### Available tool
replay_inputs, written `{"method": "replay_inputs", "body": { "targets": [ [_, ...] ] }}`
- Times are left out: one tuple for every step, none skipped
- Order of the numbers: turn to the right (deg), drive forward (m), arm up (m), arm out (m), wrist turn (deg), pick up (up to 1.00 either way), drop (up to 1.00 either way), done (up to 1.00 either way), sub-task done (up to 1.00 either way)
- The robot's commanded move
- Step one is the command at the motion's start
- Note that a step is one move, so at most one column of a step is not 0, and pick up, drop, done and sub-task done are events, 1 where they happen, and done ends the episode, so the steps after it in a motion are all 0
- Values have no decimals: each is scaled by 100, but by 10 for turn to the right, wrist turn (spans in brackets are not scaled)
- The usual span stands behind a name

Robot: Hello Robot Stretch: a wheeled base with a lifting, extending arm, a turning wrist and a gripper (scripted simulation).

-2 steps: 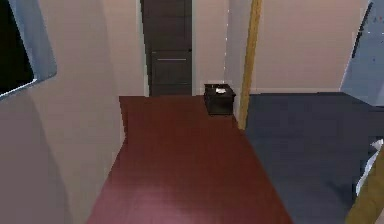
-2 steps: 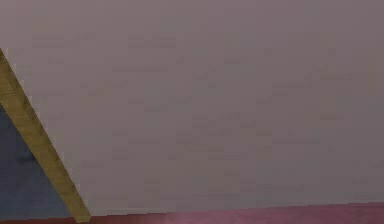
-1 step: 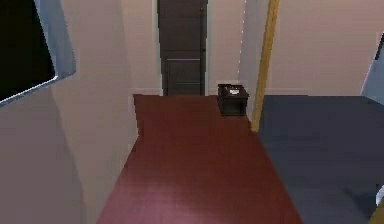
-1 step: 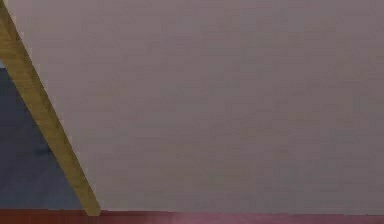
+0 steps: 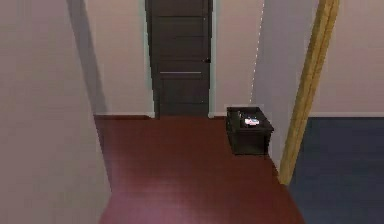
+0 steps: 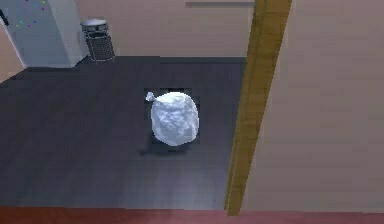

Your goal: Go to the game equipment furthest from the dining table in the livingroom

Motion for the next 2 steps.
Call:
{"method": "replay_inputs", "body": {
  "targets": [
    [-60, 0, 0, 0, 0, 0, 0, 0, 0],
    [0, 25, 0, 0, 0, 0, 0, 0, 0]
  ]
}}
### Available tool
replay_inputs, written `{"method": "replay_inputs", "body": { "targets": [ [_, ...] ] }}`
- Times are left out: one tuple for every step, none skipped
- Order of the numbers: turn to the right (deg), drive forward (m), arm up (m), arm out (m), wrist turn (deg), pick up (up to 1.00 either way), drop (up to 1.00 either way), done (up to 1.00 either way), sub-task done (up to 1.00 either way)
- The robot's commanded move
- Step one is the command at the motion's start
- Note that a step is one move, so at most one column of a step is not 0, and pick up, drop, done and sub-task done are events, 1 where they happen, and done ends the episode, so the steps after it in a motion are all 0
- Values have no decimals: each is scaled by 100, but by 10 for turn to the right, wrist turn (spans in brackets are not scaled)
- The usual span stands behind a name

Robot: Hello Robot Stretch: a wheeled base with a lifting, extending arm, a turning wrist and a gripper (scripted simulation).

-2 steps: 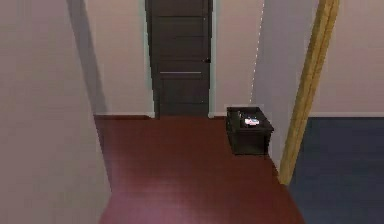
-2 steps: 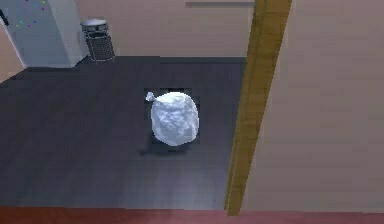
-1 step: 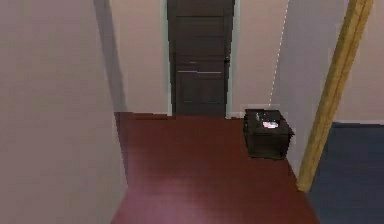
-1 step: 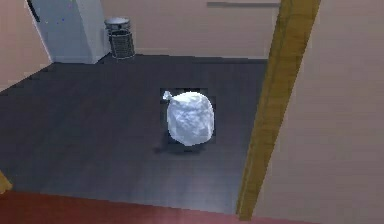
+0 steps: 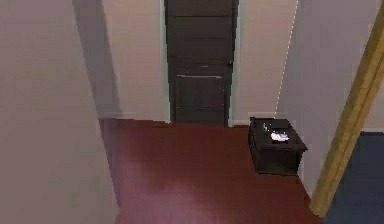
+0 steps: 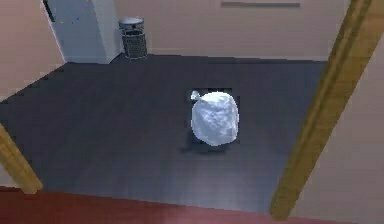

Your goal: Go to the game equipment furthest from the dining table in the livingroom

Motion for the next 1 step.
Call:
{"method": "replay_inputs", "body": {
  "targets": [
    [0, 100, 0, 0, 0, 0, 0, 0, 0]
  ]
}}
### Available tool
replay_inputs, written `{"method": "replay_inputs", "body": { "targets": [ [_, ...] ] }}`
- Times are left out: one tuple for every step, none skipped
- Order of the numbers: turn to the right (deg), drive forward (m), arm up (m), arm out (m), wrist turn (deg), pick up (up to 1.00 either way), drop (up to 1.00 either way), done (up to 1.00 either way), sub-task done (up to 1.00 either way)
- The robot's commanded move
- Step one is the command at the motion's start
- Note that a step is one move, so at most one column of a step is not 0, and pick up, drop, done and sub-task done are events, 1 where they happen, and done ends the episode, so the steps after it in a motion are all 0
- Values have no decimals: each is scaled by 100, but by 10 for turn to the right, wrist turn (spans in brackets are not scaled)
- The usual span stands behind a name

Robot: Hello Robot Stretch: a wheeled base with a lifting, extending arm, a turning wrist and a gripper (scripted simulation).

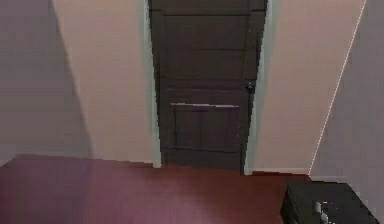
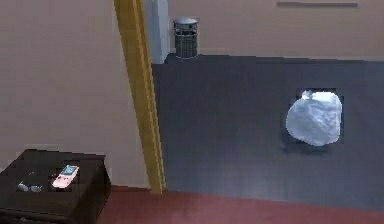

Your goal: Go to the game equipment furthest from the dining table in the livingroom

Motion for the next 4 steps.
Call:
{"method": "replay_inputs", "body": {
  "targets": [
    [90, 0, 0, 0, 0, 0, 0, 0, 0],
    [0, 25, 0, 0, 0, 0, 0, 0, 0],
    [450, 0, 0, 0, 0, 0, 0, 0, 0],
    [0, 0, 0, 0, 0, 0, 0, 100, 0]
  ]
}}
